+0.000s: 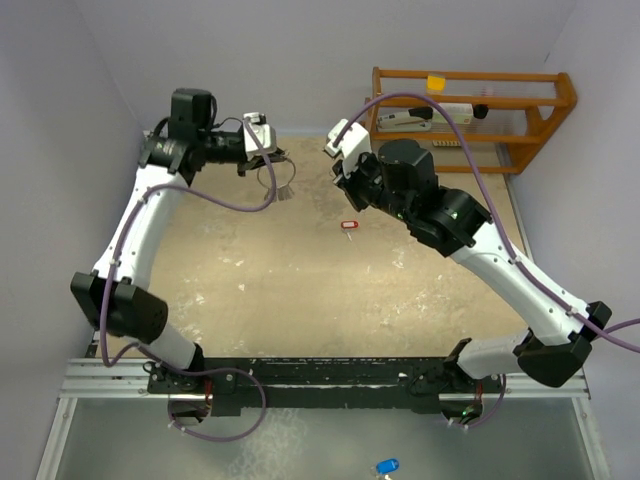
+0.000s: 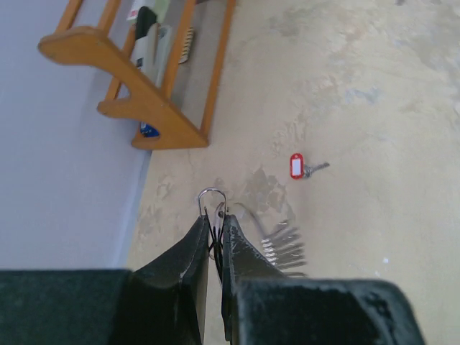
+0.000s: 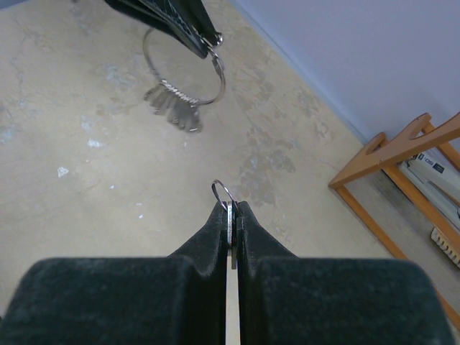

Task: Remove the keys from the keyring

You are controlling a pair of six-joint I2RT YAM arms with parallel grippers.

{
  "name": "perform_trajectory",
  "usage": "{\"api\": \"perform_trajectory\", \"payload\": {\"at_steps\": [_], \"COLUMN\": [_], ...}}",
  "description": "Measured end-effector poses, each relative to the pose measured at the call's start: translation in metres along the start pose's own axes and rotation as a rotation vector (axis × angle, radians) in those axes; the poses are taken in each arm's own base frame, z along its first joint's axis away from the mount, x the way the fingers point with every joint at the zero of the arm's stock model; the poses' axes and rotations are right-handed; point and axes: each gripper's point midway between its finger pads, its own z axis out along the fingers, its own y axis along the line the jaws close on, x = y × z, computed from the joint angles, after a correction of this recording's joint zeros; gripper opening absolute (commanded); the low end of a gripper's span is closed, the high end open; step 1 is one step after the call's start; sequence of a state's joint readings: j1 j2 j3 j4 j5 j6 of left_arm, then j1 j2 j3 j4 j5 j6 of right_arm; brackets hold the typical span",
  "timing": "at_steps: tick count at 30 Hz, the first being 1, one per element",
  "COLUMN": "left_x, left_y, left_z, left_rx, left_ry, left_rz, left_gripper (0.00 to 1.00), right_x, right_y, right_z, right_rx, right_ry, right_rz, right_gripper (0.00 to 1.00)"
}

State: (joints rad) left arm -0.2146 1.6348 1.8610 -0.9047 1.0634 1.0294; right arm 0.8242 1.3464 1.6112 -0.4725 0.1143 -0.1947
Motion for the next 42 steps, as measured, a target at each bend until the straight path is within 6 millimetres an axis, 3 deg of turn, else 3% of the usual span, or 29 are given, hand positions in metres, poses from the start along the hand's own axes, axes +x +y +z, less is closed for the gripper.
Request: {"api": "perform_trajectory", "payload": {"at_steps": [3,10,12,15,21,26,30,33,37,42], "left_x": [0.015,-0.006,0.005,0.039,0.112,0.149,0.169,0.187,0.194,0.192], "left_y": [0.013,0.080,0.087,0.088,0.071,0.042,0.011,-0.016,-0.038,-0.050], "left_z": [0.002,-0.015,-0.016,-0.016,-0.017,-0.019,-0.015,-0.006,0.011,0.026], "left_rx": [-0.183,-0.497,-0.571,-0.670,-0.840,-0.910,-0.926,-0.920,-0.876,-0.838], "left_ry": [0.034,-0.063,-0.069,-0.043,0.048,0.096,0.096,0.121,0.123,0.063], "left_rz": [-0.099,-0.179,-0.243,-0.386,-0.658,-0.813,-0.916,-0.986,-1.047,-1.090], "left_gripper": [0.00,0.00,0.00,0.00,0.00,0.00,0.00,0.00,0.00,0.00], "right_x": [-0.005,0.001,0.005,0.010,0.035,0.075,0.115,0.154,0.192,0.215], "right_y": [-0.002,0.000,0.001,0.001,-0.001,-0.017,-0.020,-0.003,0.019,0.030], "right_z": [-0.002,0.002,0.006,0.017,0.059,0.092,0.117,0.136,0.155,0.172], "right_rx": [0.006,0.009,0.011,0.014,0.017,0.015,0.007,-0.041,-0.100,-0.123], "right_ry": [-0.022,-0.017,-0.014,-0.003,0.054,0.127,0.192,0.260,0.331,0.357], "right_rz": [0.002,-0.001,-0.001,0.000,0.019,0.101,0.166,0.213,0.261,0.296], "right_gripper": [0.00,0.00,0.00,0.00,0.00,0.00,0.00,0.00,0.00,0.00]}}
